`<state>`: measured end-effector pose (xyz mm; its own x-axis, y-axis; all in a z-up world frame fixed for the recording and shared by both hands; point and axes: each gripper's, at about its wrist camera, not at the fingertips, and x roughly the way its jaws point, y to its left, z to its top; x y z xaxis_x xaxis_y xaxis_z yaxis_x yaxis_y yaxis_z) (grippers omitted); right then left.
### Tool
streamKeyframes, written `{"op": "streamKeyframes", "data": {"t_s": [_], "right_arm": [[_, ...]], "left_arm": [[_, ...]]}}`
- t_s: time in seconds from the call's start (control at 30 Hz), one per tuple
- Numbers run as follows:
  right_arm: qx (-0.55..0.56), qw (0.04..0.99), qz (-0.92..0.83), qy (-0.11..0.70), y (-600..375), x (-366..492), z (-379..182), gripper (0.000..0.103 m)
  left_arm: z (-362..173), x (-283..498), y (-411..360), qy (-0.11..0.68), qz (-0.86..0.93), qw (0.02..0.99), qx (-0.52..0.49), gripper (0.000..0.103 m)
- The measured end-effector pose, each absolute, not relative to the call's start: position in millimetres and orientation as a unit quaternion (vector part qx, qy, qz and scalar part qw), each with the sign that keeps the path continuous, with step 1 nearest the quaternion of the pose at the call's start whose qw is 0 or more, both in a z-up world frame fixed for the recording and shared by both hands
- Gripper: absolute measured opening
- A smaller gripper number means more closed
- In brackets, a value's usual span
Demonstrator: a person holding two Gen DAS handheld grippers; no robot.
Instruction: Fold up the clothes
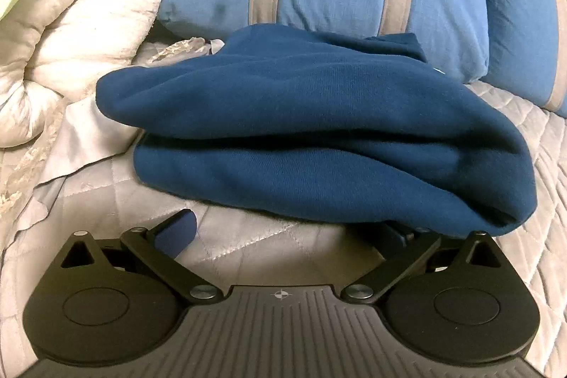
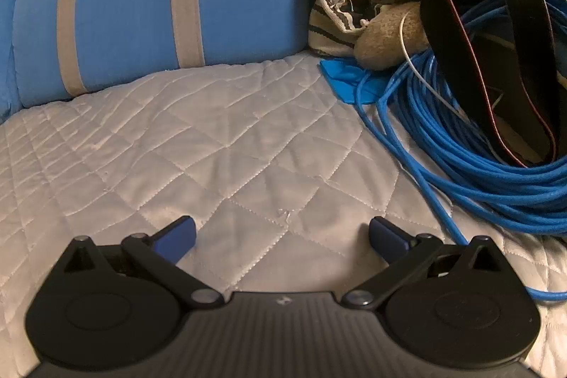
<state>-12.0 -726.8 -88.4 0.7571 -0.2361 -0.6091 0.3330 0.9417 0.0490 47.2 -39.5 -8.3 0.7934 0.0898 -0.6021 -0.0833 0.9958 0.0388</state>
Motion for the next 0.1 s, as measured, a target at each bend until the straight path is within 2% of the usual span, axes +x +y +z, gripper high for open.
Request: {"op": "streamKeyframes", "data": {"t_s": [0.1], "right_arm": [[0.076,0.935,-0.155,0.31,-725.9,-13.5,-89.1,0.102]], "left_arm": [[-9.5,49.2,-38.5,0.318,0.045,0.947,0.004,0.103]]}}
